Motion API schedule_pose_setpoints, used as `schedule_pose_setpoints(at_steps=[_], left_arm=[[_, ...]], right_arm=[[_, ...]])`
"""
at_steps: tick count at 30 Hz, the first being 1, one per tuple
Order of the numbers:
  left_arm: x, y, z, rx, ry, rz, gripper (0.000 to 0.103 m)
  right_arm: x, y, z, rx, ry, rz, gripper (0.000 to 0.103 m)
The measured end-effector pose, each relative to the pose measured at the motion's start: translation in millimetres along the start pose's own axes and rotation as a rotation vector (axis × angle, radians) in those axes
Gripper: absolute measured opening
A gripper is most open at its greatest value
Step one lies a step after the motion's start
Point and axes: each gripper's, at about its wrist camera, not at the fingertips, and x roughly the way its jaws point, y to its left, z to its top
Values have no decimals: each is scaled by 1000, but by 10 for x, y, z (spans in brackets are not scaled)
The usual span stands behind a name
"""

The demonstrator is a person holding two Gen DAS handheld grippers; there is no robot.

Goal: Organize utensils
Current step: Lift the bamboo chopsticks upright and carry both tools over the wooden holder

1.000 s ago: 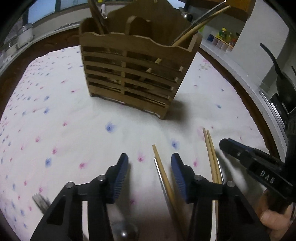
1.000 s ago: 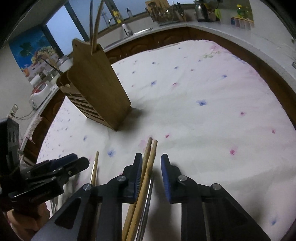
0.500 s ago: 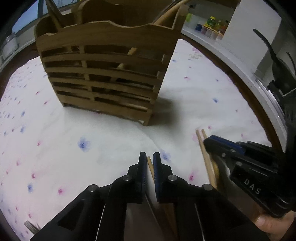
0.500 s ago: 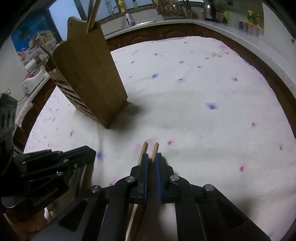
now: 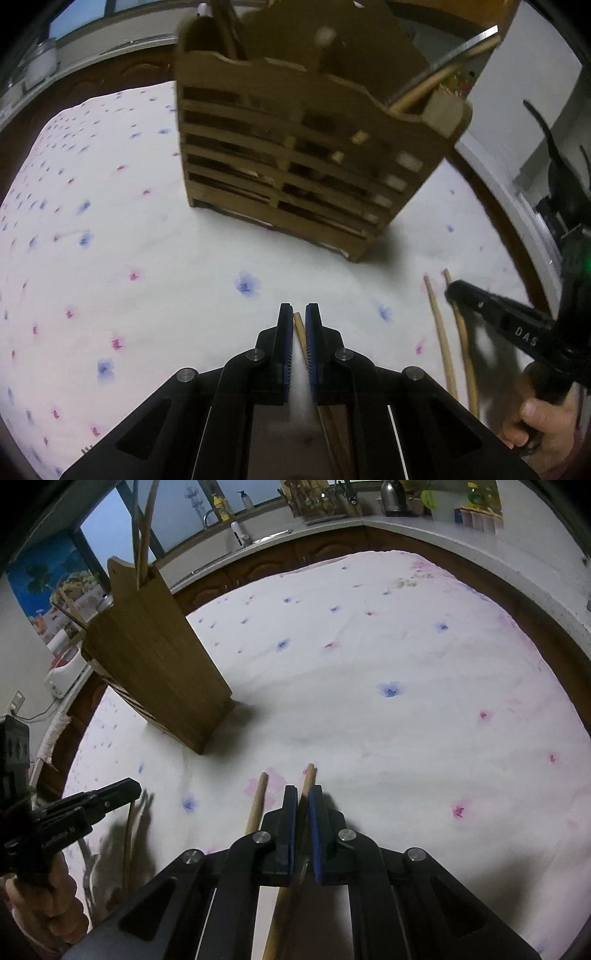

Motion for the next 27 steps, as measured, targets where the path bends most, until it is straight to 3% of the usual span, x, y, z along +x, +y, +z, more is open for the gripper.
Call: schedule_pose_setpoints(at_steps=[8,14,22,27], left_arm=[[-637,-2,-107,-18,-133,-65,4],[-1372,30,-272,-14,-241,-102,3],[-2246,45,-639,-4,-369,-151,2],[-2539,42,-858,1,-420,-159,2]], right_arm=[[-561,150,5,-14,-108,57,5],[-1056,316,1,-43,-195,93,5],[-1607,558,-114,-80,-292,137,5],[-1837,647,-154,-95,-337,146,5]])
